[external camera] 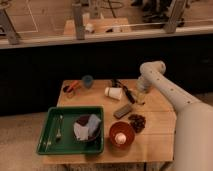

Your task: Place banana in table surface

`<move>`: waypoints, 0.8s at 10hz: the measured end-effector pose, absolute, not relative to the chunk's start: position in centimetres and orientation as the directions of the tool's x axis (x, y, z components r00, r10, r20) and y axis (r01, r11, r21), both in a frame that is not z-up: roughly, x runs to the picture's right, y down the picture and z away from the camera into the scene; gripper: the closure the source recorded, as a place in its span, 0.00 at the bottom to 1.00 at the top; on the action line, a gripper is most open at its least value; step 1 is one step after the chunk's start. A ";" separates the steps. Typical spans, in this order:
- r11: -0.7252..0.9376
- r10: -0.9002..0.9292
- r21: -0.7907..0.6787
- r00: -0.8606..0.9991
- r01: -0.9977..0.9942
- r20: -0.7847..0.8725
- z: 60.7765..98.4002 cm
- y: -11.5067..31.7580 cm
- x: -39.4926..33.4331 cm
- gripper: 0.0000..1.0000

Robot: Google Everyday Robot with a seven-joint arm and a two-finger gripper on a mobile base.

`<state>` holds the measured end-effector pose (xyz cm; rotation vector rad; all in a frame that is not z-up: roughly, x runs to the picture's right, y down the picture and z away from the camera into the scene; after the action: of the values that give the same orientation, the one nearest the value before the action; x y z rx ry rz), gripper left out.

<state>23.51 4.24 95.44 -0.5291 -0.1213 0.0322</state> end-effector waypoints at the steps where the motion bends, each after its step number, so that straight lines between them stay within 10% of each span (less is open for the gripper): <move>1: 0.859 0.083 -0.512 0.991 -0.020 0.102 96.5 4.6 24.1 0.20; 5: 0.846 0.140 -0.527 0.987 -0.078 0.080 98.2 5.7 26.6 0.21; 8: 0.839 0.145 -0.538 0.987 -0.085 0.069 98.4 5.7 26.1 0.47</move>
<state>26.06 5.71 98.45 -0.5632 -0.1088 0.1219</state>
